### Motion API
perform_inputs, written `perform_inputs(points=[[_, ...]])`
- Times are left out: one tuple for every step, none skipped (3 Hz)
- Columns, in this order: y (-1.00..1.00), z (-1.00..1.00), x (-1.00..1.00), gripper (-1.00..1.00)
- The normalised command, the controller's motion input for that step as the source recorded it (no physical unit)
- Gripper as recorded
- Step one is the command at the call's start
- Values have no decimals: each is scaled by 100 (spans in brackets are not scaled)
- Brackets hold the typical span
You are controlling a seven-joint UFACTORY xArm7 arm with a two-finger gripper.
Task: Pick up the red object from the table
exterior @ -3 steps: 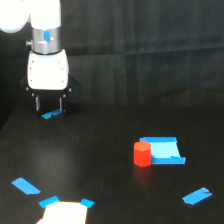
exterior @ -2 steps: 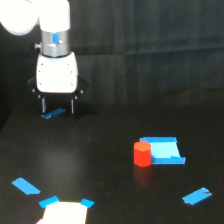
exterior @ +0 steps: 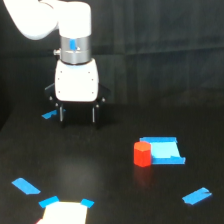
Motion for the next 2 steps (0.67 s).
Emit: perform_inputs(points=[[-90, -40, 100, -89], [23, -77, 80, -100]])
